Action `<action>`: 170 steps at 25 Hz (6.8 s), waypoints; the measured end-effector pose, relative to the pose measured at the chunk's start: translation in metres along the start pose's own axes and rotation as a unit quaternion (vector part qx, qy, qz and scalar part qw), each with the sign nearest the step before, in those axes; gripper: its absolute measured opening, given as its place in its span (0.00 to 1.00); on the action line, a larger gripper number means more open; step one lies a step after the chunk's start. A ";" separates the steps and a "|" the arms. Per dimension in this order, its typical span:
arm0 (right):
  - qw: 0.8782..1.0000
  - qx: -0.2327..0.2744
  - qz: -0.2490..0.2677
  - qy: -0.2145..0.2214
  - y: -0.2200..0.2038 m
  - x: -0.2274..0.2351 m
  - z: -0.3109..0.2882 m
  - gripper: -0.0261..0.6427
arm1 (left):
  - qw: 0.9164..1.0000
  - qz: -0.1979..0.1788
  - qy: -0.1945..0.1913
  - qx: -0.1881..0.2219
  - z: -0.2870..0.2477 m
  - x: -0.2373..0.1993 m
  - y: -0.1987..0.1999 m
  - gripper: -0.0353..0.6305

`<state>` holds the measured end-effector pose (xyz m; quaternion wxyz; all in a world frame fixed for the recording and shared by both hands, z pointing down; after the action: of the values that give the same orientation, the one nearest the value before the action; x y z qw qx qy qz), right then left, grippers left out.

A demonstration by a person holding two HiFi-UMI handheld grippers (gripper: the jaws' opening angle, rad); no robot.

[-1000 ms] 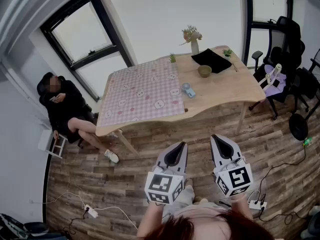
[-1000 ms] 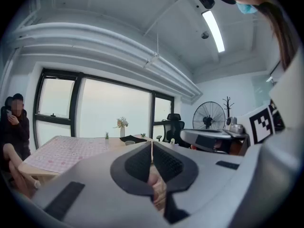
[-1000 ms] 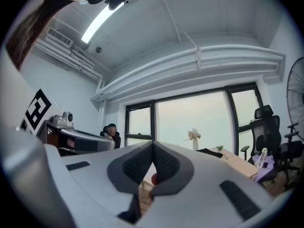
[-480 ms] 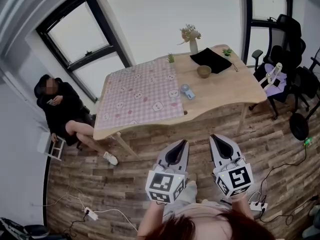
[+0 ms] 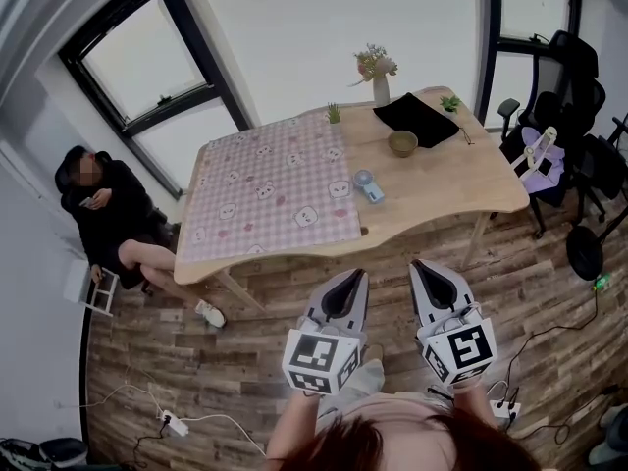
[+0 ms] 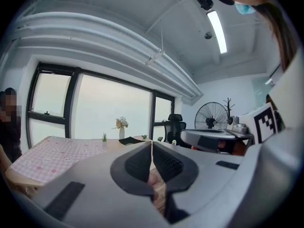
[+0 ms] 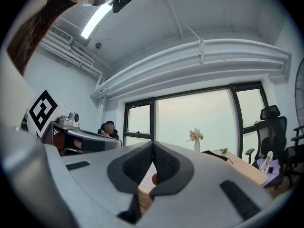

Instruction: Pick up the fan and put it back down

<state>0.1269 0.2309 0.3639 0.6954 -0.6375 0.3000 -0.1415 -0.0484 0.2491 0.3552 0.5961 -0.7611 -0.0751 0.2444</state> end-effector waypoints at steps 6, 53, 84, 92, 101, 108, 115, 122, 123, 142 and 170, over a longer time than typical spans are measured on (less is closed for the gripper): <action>1.000 -0.006 0.001 0.002 -0.004 0.010 -0.036 0.04 | 1.000 0.004 -0.010 -0.005 -0.027 -0.023 0.009 0.07; 0.997 -0.072 0.008 0.012 -0.047 0.086 -0.220 0.04 | 0.999 0.032 -0.019 -0.021 -0.180 -0.146 0.054 0.07; 0.977 -0.171 0.047 0.119 -0.135 0.121 -0.328 0.09 | 0.998 0.051 0.032 -0.030 -0.265 -0.190 0.064 0.07; 0.970 -0.190 0.056 0.140 -0.157 0.122 -0.346 0.14 | 0.997 0.056 0.041 -0.031 -0.275 -0.196 0.065 0.07; 0.962 -0.217 0.059 0.156 -0.185 0.124 -0.361 0.20 | 0.996 0.061 0.050 -0.037 -0.287 -0.202 0.062 0.07; 0.955 -0.239 0.055 0.164 -0.209 0.125 -0.372 0.24 | 0.996 0.063 0.053 -0.043 -0.297 -0.205 0.062 0.07; 0.948 -0.263 0.054 0.173 -0.236 0.123 -0.377 0.28 | 0.995 0.066 0.059 -0.050 -0.300 -0.208 0.059 0.07; 0.938 -0.287 0.048 0.186 -0.257 0.120 -0.382 0.34 | 0.994 0.069 0.064 -0.057 -0.305 -0.210 0.056 0.07; 0.937 -0.291 0.043 0.187 -0.261 0.120 -0.383 0.34 | 0.994 0.070 0.065 -0.057 -0.305 -0.210 0.056 0.07; 0.918 -0.344 0.020 0.195 -0.308 0.111 -0.397 0.42 | 0.991 0.082 0.078 -0.077 -0.310 -0.218 0.047 0.07; 0.918 -0.354 0.021 0.177 -0.325 0.103 -0.412 0.37 | 0.989 0.087 0.085 -0.084 -0.309 -0.230 0.044 0.07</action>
<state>0.0213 -0.2074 0.6517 0.3623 -0.8003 0.4619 -0.1220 -0.1136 -0.1252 0.4311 0.5106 -0.8302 0.0219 0.2226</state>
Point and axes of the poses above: the fingertips, and each gripper's own axes: z backward along the fingers, x to its right, y out of its top, the point moved 9 cm from there along z, backward along the fingers, and after that the axes turned 13 degrees about z, right-handed, at the moved point
